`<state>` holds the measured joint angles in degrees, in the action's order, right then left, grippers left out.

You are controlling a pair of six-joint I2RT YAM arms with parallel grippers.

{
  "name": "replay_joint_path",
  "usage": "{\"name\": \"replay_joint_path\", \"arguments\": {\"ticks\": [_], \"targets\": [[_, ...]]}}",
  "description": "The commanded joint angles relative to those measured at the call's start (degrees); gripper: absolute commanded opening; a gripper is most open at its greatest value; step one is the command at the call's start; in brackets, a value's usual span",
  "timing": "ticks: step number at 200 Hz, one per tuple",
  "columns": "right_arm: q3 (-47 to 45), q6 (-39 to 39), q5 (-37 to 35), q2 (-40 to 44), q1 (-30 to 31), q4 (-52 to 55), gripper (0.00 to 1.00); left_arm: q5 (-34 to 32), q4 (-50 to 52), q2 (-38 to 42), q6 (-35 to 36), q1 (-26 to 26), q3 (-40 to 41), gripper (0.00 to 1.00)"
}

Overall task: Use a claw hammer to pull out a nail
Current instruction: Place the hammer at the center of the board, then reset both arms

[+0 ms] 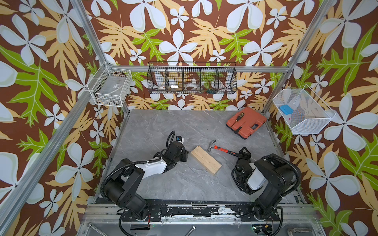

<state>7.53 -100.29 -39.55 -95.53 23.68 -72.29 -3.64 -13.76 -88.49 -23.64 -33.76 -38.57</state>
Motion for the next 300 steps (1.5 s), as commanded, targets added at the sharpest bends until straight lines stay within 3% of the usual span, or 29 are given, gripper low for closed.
{"name": "replay_joint_path", "arguments": {"ticks": [1,72,101,122,166,209,220,243,272,300], "targets": [[1.67,-0.05,-0.55,5.73,0.22,19.86,1.00,-0.49,-0.97,0.27,0.06,0.01,-0.04,0.45],[1.57,4.44,-0.75,21.11,0.26,38.92,1.00,-1.41,-1.10,1.59,0.08,0.02,0.22,0.45],[1.07,9.76,-2.23,29.28,0.27,44.55,1.00,-2.94,-1.03,3.32,0.69,0.10,0.71,0.45],[2.88,20.34,-4.46,36.66,0.29,49.57,1.00,-4.93,-0.92,5.46,1.56,0.18,1.42,0.45],[8.33,57.52,-1.43,45.10,-0.55,48.35,0.99,-11.77,-1.09,13.88,4.39,2.20,4.24,0.47],[14.79,88.87,1.59,38.12,-3.43,46.23,1.00,-17.50,-6.70,23.00,4.18,11.99,12.51,0.53],[15.48,91.25,4.36,34.97,-6.15,45.59,1.00,-20.20,-7.60,25.11,2.31,14.59,14.07,0.60],[13.50,92.05,11.96,30.27,-12.13,39.11,0.99,-20.79,-11.61,28.74,-0.10,19.78,16.94,0.61],[11.59,96.72,14.28,24.34,-14.41,32.57,1.00,-27.21,-20.06,31.76,8.21,20.06,20.74,0.68],[9.93,100.53,16.34,18.44,-15.37,23.04,1.00,-28.74,-25.03,29.91,16.49,20.34,22.50,0.72]]}}
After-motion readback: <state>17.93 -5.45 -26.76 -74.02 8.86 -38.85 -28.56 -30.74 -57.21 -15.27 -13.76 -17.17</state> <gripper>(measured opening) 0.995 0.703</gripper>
